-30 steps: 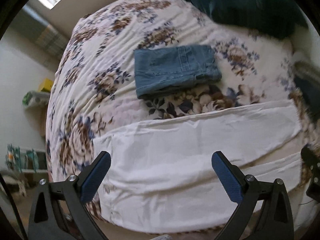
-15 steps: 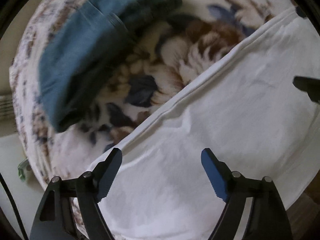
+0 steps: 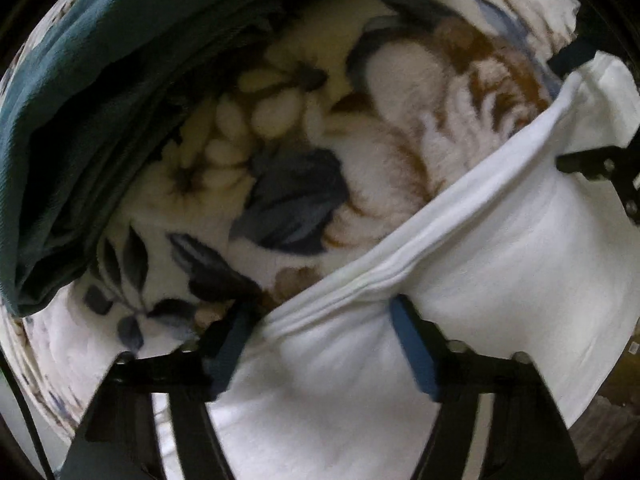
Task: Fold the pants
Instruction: 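Close the left gripper on the waistband while the right gripper pinches the waistband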
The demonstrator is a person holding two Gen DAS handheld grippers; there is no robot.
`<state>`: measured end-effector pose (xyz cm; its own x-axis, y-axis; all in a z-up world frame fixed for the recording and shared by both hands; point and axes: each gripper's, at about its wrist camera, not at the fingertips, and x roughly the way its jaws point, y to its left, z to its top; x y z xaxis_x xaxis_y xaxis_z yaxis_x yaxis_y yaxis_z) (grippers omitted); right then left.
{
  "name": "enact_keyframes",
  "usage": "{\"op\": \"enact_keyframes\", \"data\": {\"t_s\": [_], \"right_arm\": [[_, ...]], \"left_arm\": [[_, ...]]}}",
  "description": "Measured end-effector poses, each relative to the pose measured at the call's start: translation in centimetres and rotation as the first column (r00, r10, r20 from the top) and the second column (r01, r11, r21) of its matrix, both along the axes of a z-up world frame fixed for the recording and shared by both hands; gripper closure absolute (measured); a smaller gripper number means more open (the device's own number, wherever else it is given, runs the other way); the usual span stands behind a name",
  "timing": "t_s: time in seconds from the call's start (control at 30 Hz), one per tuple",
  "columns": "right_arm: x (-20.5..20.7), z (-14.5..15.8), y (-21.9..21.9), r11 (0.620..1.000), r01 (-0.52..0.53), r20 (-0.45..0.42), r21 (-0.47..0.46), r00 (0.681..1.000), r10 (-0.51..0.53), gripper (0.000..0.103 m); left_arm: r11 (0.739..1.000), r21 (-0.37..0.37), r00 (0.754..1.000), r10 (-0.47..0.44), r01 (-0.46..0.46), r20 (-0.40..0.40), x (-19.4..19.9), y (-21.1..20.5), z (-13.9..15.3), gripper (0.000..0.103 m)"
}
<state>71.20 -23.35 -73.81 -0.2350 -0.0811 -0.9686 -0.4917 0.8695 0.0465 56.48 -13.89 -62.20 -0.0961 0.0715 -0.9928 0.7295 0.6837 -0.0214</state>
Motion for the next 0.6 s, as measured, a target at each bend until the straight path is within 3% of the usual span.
{"op": "enact_keyframes", "data": {"t_s": [0.1,0.2,0.4,0.6], "right_arm": [[-0.5,1.1,-0.2,0.998,0.03,0.034,0.049,0.999,-0.031,0.059],[-1.1,2.3,-2.0,0.988,0.116,0.054,0.1,0.991,-0.121,0.082],[-3.6,4.6,-4.4,0.972,0.199,0.12,0.124,0.97,-0.214,0.095],[-8.0,8.7,-4.8,0.955,0.245,0.186,0.168,0.943,-0.275,0.097]], "left_arm": [[1.0,-0.02,1.0,-0.004,0.004,0.011,-0.1,-0.4,0.8,0.072],[1.0,-0.027,0.999,-0.012,0.013,0.046,-0.1,-0.5,1.9,0.085],[0.999,-0.048,0.992,-0.016,0.022,0.125,-0.7,-0.3,5.3,0.095],[0.997,-0.072,0.978,0.041,-0.027,0.204,-2.4,0.3,9.6,0.096]]}}
